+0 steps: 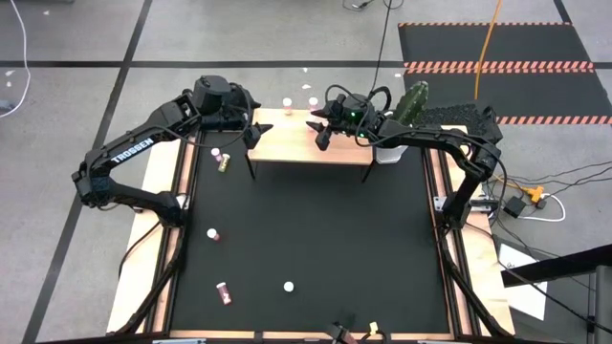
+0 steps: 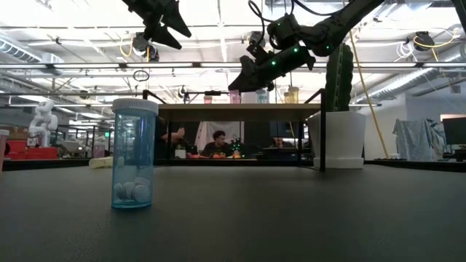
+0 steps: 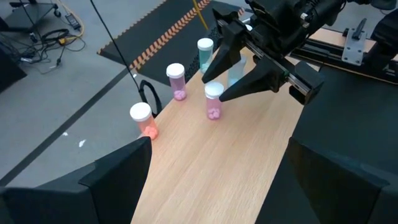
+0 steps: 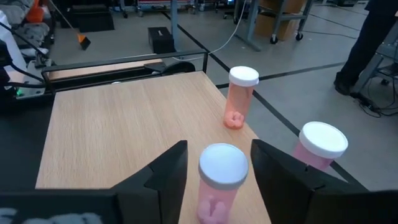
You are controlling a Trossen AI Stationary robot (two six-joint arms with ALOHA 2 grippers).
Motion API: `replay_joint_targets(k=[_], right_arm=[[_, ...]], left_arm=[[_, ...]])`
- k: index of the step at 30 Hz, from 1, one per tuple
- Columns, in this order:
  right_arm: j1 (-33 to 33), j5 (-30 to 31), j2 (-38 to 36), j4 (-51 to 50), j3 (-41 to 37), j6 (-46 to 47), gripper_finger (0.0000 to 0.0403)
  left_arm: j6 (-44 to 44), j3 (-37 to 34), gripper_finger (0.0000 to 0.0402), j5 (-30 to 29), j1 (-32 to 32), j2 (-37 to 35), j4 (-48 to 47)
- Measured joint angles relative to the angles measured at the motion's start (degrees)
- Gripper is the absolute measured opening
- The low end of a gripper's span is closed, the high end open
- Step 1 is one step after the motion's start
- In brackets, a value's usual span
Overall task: Pick and place medicine bottles onto shelf by color
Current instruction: Put the top red pill bottle on the shelf aligned with the other red pill bottle
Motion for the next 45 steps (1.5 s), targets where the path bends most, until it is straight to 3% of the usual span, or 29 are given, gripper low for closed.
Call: replay_joint_targets(k=[7, 13, 21, 26, 29, 35, 39, 45], right_arm=[[0.1, 0.3, -2.1, -0.8, -0.1, 0.5, 0.0185], [1.6, -2.0, -11.1, -2.3, -0.1, 2.6, 0.0185], [4.6, -4.3, -25.4, -9.4, -0.1, 4.4, 0.0185], [6.1, -6.3, -31.9, -14.4, -0.1, 9.0, 0.0185], [7.5, -6.5, -34.4, -16.6, -0.1, 10.1, 0.0185], [10.7, -12.7, -37.2, -17.5, -2.6, 12.7, 0.0185], [13.5, -16.1, -39.7, -17.4, -7.3, 16.9, 0.0185], [19.2, -14.6, -44.1, -15.4, -15.8, 22.1, 0.0185]], left_arm=[[-0.2, 0.0, 0.0376, 0.0, 0.0, 0.0, -0.3], [-0.6, 0.3, 0.0376, -0.5, -0.1, -1.0, 0.4], [-12.7, 2.7, 0.0376, -9.8, -0.2, -4.1, -0.3], [-21.0, 2.7, 0.0376, -11.9, -1.5, -5.3, -8.2], [-24.7, 2.7, 0.0376, -10.6, -4.5, -5.2, -14.7], [-39.0, -1.4, 0.0376, -17.2, -13.3, -4.7, -23.5], [-51.2, -5.2, 0.0376, -18.4, -20.4, -5.2, -27.8], [-71.1, -11.2, 0.0376, -18.7, -32.8, -5.3, -34.6]])
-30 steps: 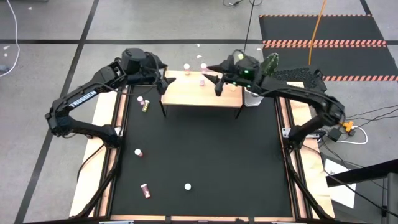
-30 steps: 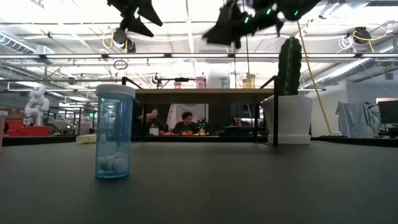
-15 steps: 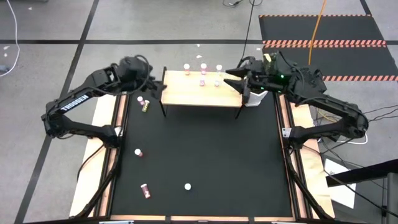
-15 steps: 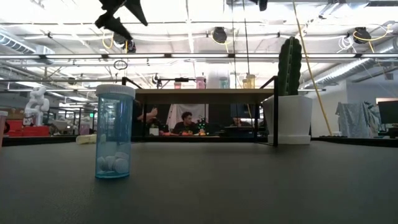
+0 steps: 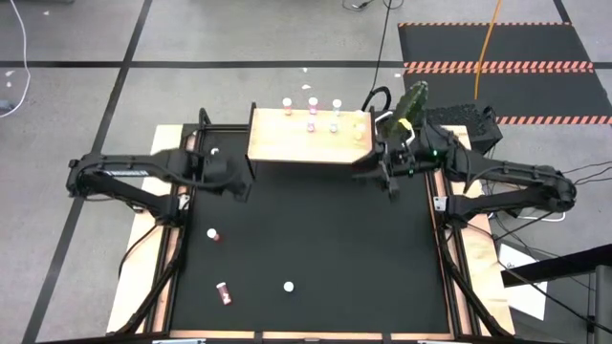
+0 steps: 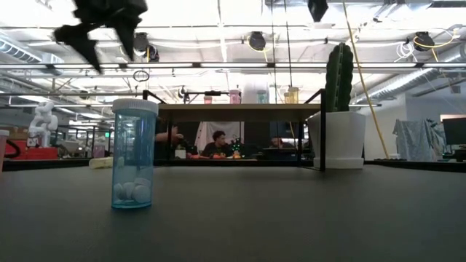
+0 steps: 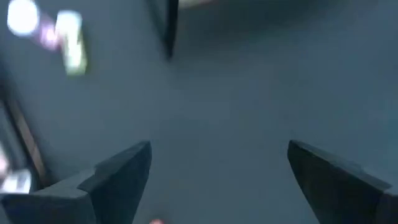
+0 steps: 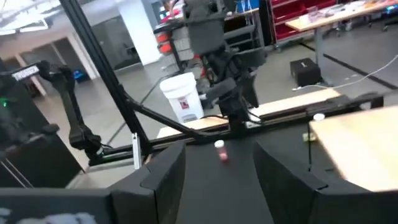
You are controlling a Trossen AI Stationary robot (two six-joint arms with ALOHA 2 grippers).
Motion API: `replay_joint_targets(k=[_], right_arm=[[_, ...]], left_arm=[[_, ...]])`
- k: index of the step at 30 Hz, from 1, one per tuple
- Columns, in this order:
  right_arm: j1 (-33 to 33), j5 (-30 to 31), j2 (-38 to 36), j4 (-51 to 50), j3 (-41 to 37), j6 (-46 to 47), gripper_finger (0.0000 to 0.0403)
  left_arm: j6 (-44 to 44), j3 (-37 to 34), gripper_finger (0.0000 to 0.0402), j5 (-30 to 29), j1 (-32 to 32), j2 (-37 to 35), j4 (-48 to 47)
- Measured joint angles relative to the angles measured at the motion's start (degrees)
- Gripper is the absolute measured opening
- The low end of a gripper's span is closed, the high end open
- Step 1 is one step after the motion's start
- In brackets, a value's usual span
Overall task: Pick and place medicine bottles onto shelf by color
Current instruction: Put the top red pill bottle on the shelf aligned with the other red pill bottle
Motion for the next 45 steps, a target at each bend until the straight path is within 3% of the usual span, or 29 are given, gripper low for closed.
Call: replay_joint_targets(k=[9, 19, 25, 31, 40, 45], right_arm=[[7.2, 6.1, -2.6, 20.2, -13.0, 9.3, 0.0169], [11.0, 7.4, 3.6, 21.1, -13.1, 13.7, 0.0164], [16.1, 9.8, 12.2, 21.3, -8.6, 15.4, 0.0164], [19.0, 14.4, 19.8, 22.6, -1.2, 13.3, 0.0164], [23.7, 24.8, 28.3, 23.5, 10.0, 14.6, 0.0164], [29.2, 34.2, 31.4, 23.0, 13.6, 15.0, 0.0164]], left_arm=[[-20.1, -10.0, 0.0376, 7.0, -14.3, 0.0, -1.9], [-25.3, -11.4, 0.0376, 6.7, -21.2, 0.0, -2.0], [-28.6, -11.4, 0.0376, 8.6, -28.8, 0.0, -2.1], [-36.1, -13.0, 0.0369, 4.3, -35.7, 0.0, -2.3], [-34.8, -21.7, 0.0279, 4.9, -39.7, 0.0, 1.5], [-30.8, -26.0, 0.0258, 4.9, -39.7, 0.0, 6.5]])
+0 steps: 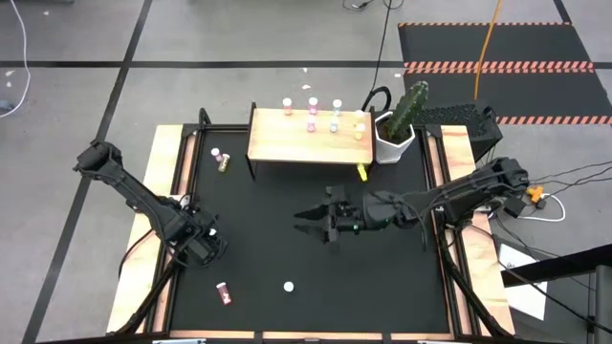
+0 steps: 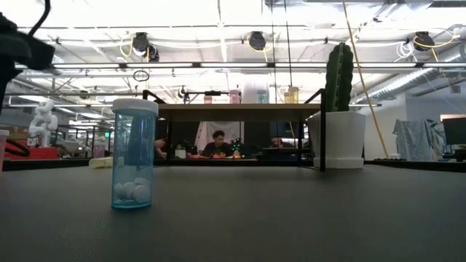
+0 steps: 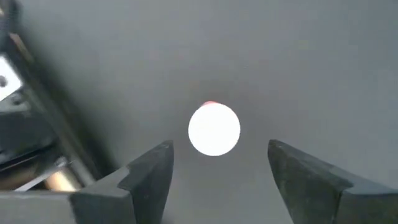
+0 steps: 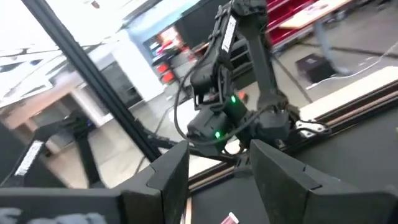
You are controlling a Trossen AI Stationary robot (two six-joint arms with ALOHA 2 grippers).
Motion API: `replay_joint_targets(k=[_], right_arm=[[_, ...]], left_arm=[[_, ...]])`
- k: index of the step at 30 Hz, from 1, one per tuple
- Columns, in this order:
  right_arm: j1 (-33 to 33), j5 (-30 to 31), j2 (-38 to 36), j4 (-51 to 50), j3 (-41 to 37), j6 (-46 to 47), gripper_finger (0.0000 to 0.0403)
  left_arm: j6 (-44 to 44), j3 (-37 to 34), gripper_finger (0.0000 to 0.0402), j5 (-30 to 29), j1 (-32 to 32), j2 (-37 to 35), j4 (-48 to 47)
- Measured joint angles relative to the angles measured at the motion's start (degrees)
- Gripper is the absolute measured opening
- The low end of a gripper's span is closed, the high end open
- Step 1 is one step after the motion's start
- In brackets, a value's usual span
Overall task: Pick and place medicine bottles onto shelf by color
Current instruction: Put the top red pill bottle on the shelf aligned with the other red pill bottle
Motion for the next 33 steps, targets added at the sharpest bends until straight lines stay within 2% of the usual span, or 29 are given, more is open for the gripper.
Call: replay_joint_targets(k=[3, 7, 11, 16, 23, 29, 33], right_arm=[[4.4, 9.0, 0.4, -0.4, 0.9, 0.5, 0.0164], [10.9, 19.8, 0.3, -2.0, 2.8, -5.2, 0.0164], [13.1, 25.3, -0.2, -3.6, 3.6, -9.8, 0.0164], [11.7, 25.4, -2.2, -3.9, 3.7, -14.1, 0.0164], [12.4, 22.4, -6.0, -10.8, 3.7, -14.7, 0.0164], [14.0, 22.3, -7.9, -15.9, 3.7, -14.1, 0.0164], [15.4, 22.3, -7.8, -17.2, 3.7, -13.6, 0.0164]], left_arm=[[-0.8, -2.4, 0.0261, 0.0, -0.3, 0.0, 1.8], [-5.3, -3.4, 0.0273, -0.5, -1.7, 0.0, 2.0], [-13.5, -3.4, 0.0288, -4.2, -5.2, 0.0, 3.1], [-21.3, -3.3, 0.0306, -8.7, -9.5, 0.5, 5.6], [-27.1, -3.3, 0.0312, -8.6, -12.2, 6.1, 5.6], [-25.1, -3.3, 0.0312, -14.2, -12.8, 12.4, 8.4], [-21.8, -3.3, 0.0311, -15.8, -12.5, 16.1, 10.2]])
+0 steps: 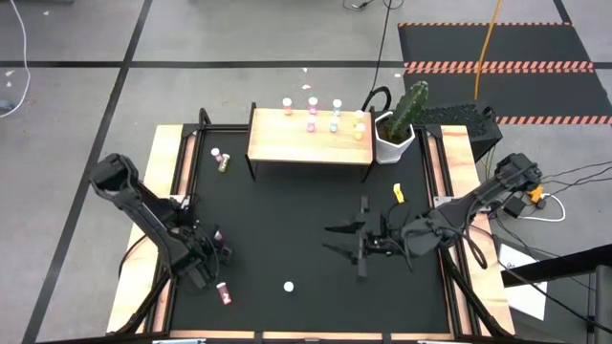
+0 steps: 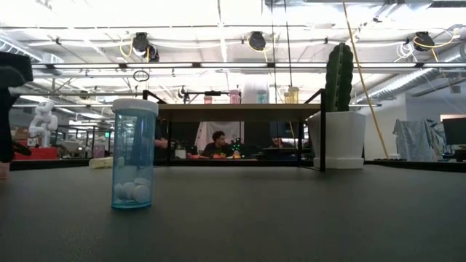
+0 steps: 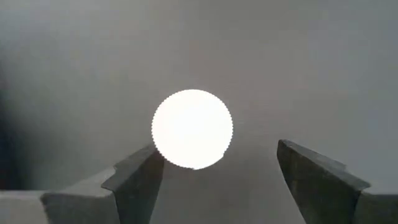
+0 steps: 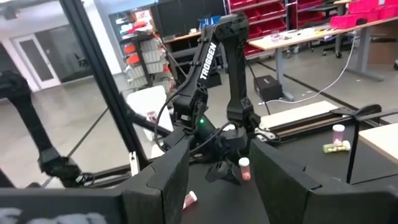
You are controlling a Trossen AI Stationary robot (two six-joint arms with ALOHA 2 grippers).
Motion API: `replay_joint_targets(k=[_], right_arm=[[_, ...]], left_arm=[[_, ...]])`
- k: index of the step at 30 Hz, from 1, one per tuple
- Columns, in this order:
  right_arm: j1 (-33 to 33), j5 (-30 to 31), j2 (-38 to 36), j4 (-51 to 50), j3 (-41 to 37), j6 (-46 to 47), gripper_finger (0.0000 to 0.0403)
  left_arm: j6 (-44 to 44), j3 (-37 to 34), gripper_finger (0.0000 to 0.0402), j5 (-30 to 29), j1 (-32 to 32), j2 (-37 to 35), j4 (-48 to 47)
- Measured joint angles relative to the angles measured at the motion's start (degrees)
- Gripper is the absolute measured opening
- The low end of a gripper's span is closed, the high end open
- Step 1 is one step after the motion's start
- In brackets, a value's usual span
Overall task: Pick and place medicine bottles onto shelf by color
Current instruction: Put the top red pill bottle on the shelf aligned with the other red pill bottle
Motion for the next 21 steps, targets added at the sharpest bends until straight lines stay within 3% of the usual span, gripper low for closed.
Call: replay_joint_targets(k=[4, 14, 21], right_arm=[[1.1, 0.0, -0.1, -1.6, 0.0, 0.6, 0.0164], [2.4, -0.6, 0.0, -2.8, 0.0, 0.6, 0.0164], [1.4, -5.0, -1.1, -3.1, 0.0, -1.4, 0.0164]], left_arm=[[2.0, 0.0, 0.0288, -0.7, 0.0, 3.0, 1.2], [5.1, 0.0, 0.0166, -8.7, 0.3, 7.9, 8.2], [11.1, 0.3, 0.0133, -12.1, 1.3, 6.8, 15.4]])
